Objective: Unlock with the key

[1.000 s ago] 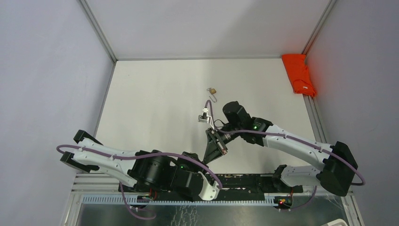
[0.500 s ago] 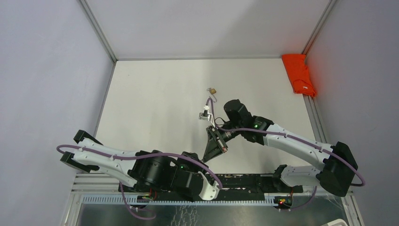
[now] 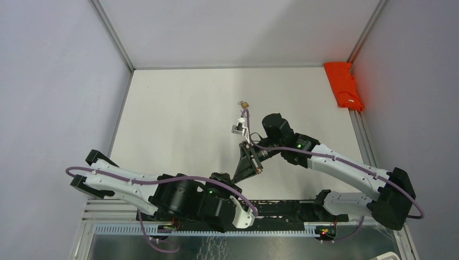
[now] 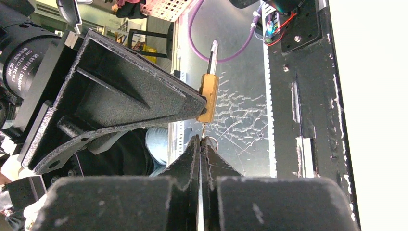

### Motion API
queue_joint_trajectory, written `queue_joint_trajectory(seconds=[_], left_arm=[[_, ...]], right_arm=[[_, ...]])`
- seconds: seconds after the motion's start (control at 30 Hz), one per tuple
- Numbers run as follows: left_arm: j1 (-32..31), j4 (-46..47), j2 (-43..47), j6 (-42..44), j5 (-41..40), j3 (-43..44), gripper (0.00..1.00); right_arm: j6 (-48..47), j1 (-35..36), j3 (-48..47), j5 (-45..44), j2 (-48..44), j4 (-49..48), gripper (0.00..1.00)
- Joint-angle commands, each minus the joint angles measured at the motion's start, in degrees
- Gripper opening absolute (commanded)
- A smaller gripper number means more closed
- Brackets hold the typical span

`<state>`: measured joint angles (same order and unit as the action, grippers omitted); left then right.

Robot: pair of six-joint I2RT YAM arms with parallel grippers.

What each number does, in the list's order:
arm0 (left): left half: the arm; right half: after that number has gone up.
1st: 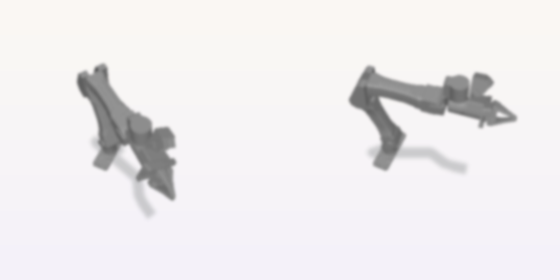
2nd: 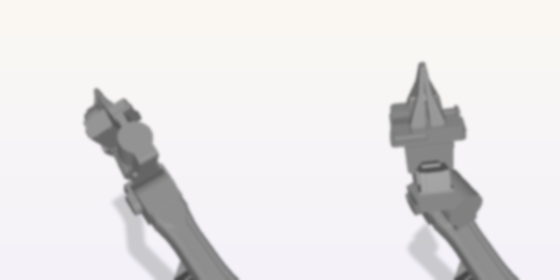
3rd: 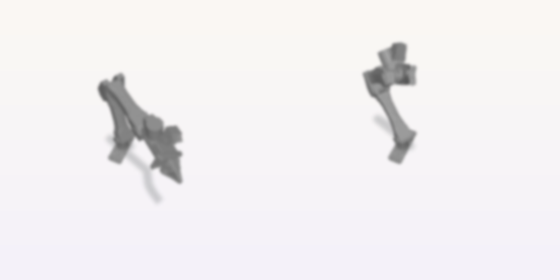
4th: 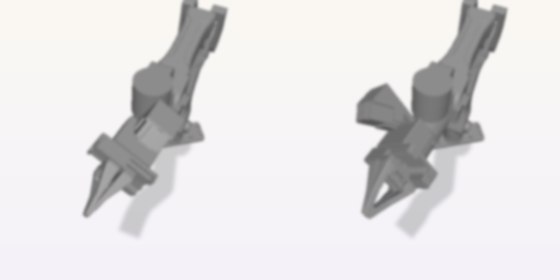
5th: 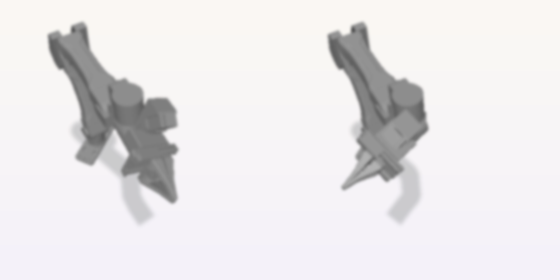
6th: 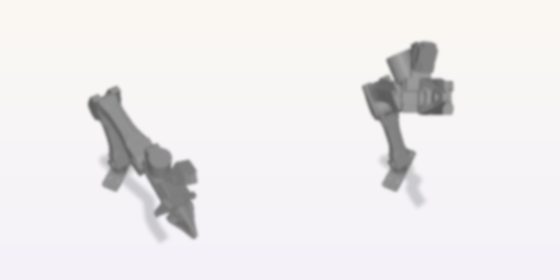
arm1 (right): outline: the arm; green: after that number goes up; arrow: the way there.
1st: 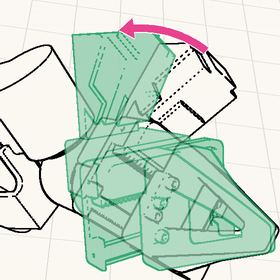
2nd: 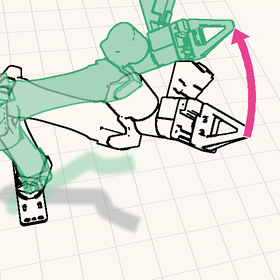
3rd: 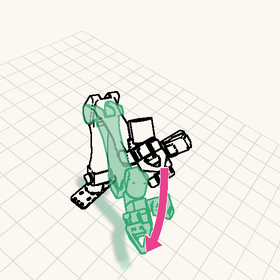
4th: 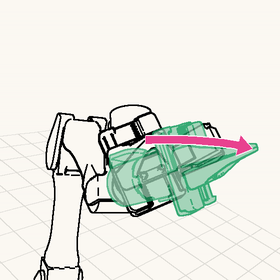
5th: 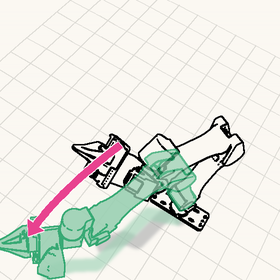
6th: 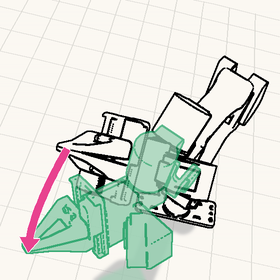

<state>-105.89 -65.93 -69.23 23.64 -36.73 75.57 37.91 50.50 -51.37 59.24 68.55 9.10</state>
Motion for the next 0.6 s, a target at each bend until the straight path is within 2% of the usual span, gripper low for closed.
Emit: queue_joint_trajectory(seconds=[0.0, 0.57], left_arm=[[-0.8, 7.5, -0.7, 1.2, 0.9, 0.7, 0.02], [-0.8, 11.7, -2.3, 2.2, -0.3, 4.6, 0.02]], right_arm=[[0.0, 0.0, -1.9, -2.6, -1.1, -6.7, 0.00], [-0.7, 0.0, -4.8, -3.0, 2.0, -7.1, 0.00]])
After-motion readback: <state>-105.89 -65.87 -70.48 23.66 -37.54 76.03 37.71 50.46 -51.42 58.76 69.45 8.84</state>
